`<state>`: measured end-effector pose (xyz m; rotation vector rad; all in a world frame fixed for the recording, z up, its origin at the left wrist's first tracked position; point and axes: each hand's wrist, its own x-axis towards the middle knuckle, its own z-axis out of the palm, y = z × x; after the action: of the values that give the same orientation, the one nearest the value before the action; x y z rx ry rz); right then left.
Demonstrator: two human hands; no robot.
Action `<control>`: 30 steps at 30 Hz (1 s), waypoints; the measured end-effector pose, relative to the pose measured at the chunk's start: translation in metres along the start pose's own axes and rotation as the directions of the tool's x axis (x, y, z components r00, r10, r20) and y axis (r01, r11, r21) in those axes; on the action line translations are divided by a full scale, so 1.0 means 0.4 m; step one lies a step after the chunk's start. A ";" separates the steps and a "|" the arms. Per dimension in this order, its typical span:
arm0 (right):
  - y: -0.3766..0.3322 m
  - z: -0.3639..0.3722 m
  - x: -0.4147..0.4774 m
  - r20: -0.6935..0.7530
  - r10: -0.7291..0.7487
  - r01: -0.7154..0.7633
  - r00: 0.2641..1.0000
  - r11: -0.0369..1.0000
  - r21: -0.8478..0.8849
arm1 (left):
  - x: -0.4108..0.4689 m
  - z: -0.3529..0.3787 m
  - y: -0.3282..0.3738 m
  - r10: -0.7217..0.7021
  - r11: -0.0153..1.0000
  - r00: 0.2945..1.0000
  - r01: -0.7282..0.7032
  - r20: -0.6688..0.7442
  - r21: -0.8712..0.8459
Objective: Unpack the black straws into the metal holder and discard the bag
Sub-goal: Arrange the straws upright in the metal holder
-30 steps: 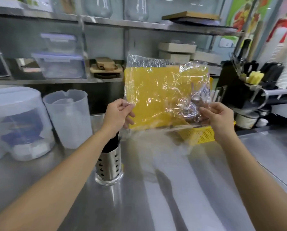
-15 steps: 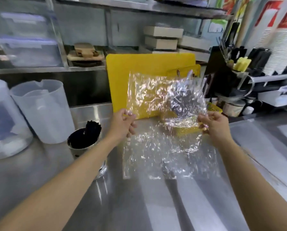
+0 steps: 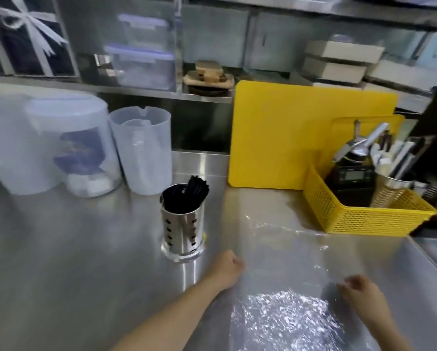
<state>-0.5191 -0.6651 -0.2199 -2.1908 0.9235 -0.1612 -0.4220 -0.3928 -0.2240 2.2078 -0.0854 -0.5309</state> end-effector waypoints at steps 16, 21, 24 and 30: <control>-0.254 0.019 0.042 0.070 -0.278 0.285 0.958 0.951 -0.120 | -0.120 -0.295 0.108 0.242 0.957 0.952 -0.265 0.186 0.116; -0.413 0.078 -0.037 0.085 -0.468 0.452 0.879 0.877 0.162 | -0.112 -0.391 0.099 0.379 0.890 0.894 -0.423 -0.239 -0.171; -0.500 0.113 -0.083 0.090 -0.534 0.489 0.840 0.819 0.301 | -0.080 -0.429 0.076 0.323 0.881 0.829 -0.440 -0.457 -0.175; -0.650 0.187 -0.157 0.072 -0.626 0.546 0.777 0.726 0.418 | -0.004 -0.465 0.052 0.320 0.913 0.786 -0.404 -0.529 -0.047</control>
<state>-0.3894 -0.4584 -0.0872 -2.0081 0.0256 -0.3714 -0.3462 -0.2703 -0.1044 2.0319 -0.1765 0.2686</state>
